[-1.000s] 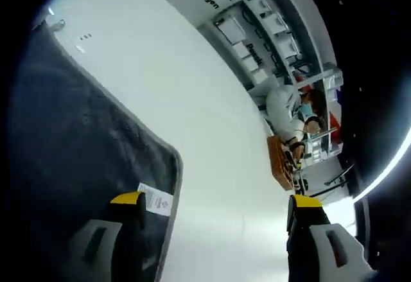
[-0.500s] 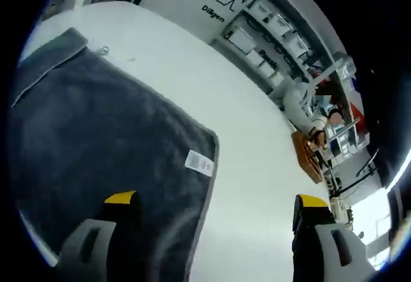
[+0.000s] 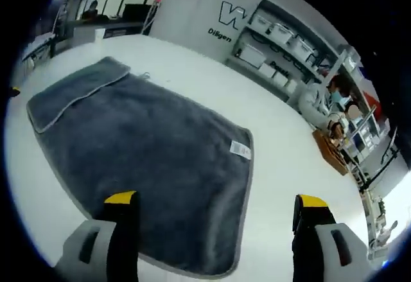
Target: Open the folded towel by lifting each exposed corner and separating the folded layers until the towel lies flat within the target outline without major curled edges
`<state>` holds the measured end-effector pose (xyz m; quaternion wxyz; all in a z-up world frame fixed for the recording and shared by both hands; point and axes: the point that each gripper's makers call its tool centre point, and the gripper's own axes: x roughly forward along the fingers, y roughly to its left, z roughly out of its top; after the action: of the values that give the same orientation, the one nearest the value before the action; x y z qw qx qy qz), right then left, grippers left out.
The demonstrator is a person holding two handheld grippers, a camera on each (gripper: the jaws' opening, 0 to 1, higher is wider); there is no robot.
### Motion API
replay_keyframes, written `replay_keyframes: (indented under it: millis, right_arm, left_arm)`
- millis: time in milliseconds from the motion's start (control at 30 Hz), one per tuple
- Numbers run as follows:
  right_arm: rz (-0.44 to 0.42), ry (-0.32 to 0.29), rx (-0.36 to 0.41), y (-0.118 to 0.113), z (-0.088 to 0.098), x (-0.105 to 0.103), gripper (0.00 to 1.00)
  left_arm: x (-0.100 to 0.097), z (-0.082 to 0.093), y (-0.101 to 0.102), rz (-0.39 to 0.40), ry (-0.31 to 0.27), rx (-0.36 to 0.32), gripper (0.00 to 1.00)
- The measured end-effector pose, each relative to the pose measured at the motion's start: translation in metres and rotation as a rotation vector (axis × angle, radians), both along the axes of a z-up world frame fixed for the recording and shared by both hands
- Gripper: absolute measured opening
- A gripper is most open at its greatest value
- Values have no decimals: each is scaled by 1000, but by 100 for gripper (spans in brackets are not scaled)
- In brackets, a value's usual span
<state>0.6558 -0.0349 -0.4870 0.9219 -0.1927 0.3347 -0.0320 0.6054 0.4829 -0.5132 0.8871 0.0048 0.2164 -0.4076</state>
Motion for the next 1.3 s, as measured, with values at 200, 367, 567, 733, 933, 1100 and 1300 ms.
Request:
replay_keyframes:
  millis: [200, 367, 567, 733, 933, 1100, 1300]
  right_arm:
    - [40, -86, 88, 27, 4, -22, 99]
    - [79, -126, 148, 51, 1, -37, 99]
    - [68, -176, 212, 72, -2, -60, 99]
    - [74, -170, 221, 88, -12, -77, 99]
    - [65, -147, 181, 98, -19, -91, 99]
    - [75, -152, 217, 107, -27, -100, 99]
    - [66, -121, 227, 103, -41, -102, 98]
  left_arm:
    - [1, -5, -7, -3, 15, -5, 98]
    - [6, -3, -11, 1, 3, 13, 98]
    - [14, 6, -25, 3, 2, -56, 96]
    - [18, 13, -40, -17, -10, -80, 94]
    - [23, 19, -54, -32, -36, -65, 93]
    - [29, 17, -66, -33, -42, -41, 92]
    - [38, 15, -87, -29, -86, 32, 83]
